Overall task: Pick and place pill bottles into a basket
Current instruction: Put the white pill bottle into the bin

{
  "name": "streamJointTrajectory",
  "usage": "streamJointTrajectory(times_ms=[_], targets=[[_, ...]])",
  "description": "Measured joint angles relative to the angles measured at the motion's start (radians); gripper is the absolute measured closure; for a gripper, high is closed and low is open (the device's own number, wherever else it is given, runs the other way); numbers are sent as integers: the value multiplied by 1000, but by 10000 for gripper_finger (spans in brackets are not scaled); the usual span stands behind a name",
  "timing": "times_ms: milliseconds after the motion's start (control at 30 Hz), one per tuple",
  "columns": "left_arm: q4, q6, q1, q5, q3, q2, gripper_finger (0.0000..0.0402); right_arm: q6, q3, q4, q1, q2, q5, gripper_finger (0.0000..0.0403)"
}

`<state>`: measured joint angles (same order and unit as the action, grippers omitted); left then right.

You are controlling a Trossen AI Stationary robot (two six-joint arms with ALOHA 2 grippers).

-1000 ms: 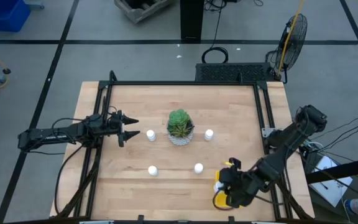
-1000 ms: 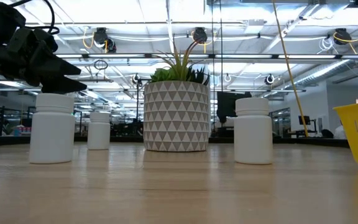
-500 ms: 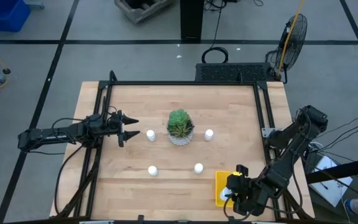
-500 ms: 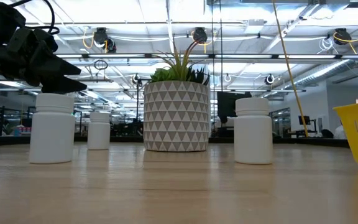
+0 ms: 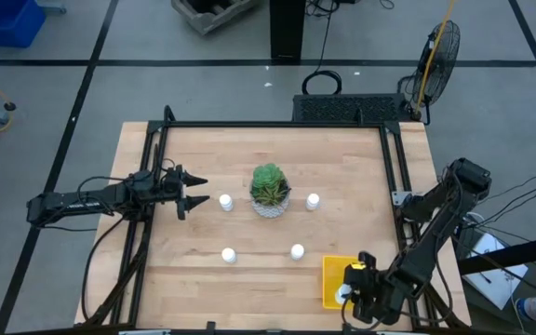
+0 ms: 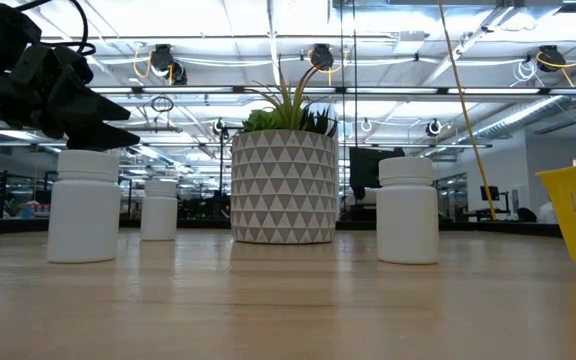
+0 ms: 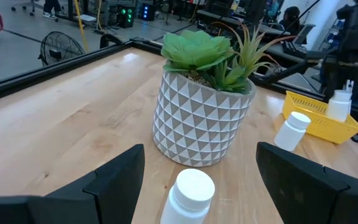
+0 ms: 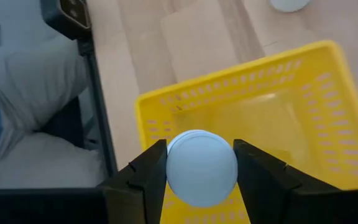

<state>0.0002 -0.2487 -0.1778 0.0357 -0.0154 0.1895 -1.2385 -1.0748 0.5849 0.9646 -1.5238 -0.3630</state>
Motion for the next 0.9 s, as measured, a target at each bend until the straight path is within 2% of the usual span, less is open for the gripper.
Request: streamJointTrajectory(times_ms=[367, 667, 900], targets=[[0, 2, 0, 0, 0, 0, 91, -43, 126, -173, 20, 0, 21, 248], [0, 2, 0, 0, 0, 0, 91, -52, 134, -170, 20, 0, 51, 243], [0, 2, 0, 0, 0, 0, 91, -32, 134, -126, 16, 1, 36, 245]])
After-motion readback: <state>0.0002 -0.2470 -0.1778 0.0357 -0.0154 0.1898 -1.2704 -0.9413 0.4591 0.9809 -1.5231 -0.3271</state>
